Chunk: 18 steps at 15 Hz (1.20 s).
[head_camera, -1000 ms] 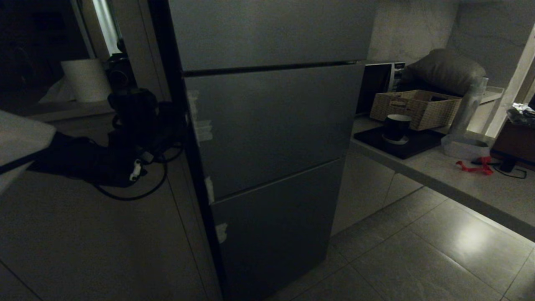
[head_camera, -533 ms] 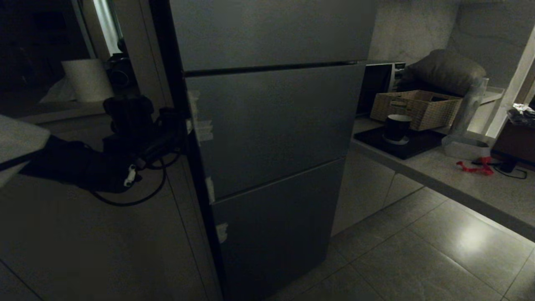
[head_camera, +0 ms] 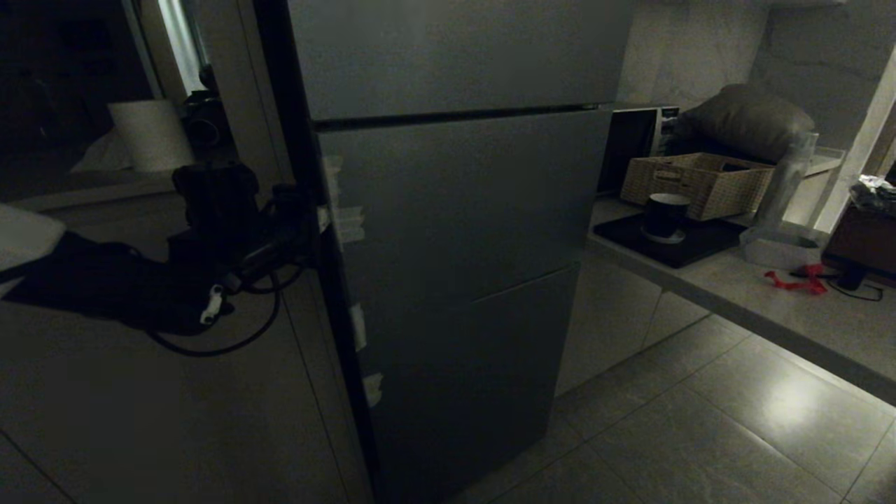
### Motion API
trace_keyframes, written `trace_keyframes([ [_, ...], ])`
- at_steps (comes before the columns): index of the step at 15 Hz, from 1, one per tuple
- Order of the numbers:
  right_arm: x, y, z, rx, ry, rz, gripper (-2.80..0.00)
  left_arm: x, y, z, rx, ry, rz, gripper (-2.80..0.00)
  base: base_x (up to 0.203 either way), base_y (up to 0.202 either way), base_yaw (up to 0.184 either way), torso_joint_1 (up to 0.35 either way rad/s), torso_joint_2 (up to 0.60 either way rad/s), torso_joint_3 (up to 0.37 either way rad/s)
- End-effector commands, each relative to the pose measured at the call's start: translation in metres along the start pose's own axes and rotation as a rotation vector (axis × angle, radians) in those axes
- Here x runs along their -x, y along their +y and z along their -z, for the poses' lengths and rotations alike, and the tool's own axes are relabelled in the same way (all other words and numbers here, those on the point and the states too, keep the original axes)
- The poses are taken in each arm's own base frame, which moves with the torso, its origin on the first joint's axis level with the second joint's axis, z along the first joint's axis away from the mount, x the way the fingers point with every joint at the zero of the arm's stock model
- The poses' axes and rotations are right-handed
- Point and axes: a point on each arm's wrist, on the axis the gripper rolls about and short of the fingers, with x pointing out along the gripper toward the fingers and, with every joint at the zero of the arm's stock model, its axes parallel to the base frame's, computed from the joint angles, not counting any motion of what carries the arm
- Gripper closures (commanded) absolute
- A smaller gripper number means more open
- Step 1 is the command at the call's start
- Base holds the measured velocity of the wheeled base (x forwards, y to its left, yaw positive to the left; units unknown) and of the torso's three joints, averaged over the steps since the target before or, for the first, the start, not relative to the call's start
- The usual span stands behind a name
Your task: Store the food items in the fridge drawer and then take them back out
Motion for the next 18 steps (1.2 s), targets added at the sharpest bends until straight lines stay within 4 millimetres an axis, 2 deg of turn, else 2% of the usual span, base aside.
trace_keyframes([
  [1, 0.000, 0.000, 0.000, 0.000, 0.001, -0.001, 0.00, 0.006, -0.003, 0.005, 0.007, 0.012, 0.006, 0.00, 0.000, 0.000, 0.000, 0.000, 0.00, 0.000],
  [4, 0.000, 0.000, 0.000, 0.000, 0.001, 0.000, 0.00, 0.018, -0.005, 0.015, 0.003, 0.040, -0.003, 0.00, 0.000, 0.000, 0.000, 0.000, 0.00, 0.000],
  [7, 0.000, 0.000, 0.000, 0.000, 0.001, 0.001, 0.00, 0.046, -0.014, 0.040, -0.003, 0.102, 0.003, 0.00, 0.000, 0.000, 0.000, 0.000, 0.00, 0.000],
  [10, 0.000, 0.000, 0.000, 0.000, 0.001, 0.000, 0.00, 0.088, -0.004, 0.076, -0.063, 0.180, -0.056, 0.00, 0.000, 0.000, 0.000, 0.000, 0.00, 0.000],
  [11, 0.000, 0.000, 0.000, 0.000, 0.000, 0.001, 0.00, 0.105, -0.004, 0.080, -0.087, 0.179, -0.058, 0.00, 0.000, 0.000, 0.000, 0.000, 0.00, 0.000],
  [13, 0.000, 0.000, 0.000, 0.000, 0.001, 0.000, 0.00, 0.133, -0.012, 0.077, -0.103, 0.136, -0.031, 0.00, 0.000, 0.000, 0.000, 0.000, 0.00, 0.000],
  [16, 0.000, 0.000, 0.000, 0.002, 0.004, 0.000, 0.00, 0.184, -0.038, 0.059, -0.121, 0.087, 0.091, 0.00, 0.000, 0.000, 0.000, 0.000, 0.00, 0.000],
  [18, 0.000, 0.000, 0.000, 0.002, 0.003, 0.001, 0.00, 0.218, -0.050, 0.048, -0.267, 0.067, 0.143, 0.00, 0.000, 0.000, 0.000, 0.000, 0.00, 0.000],
])
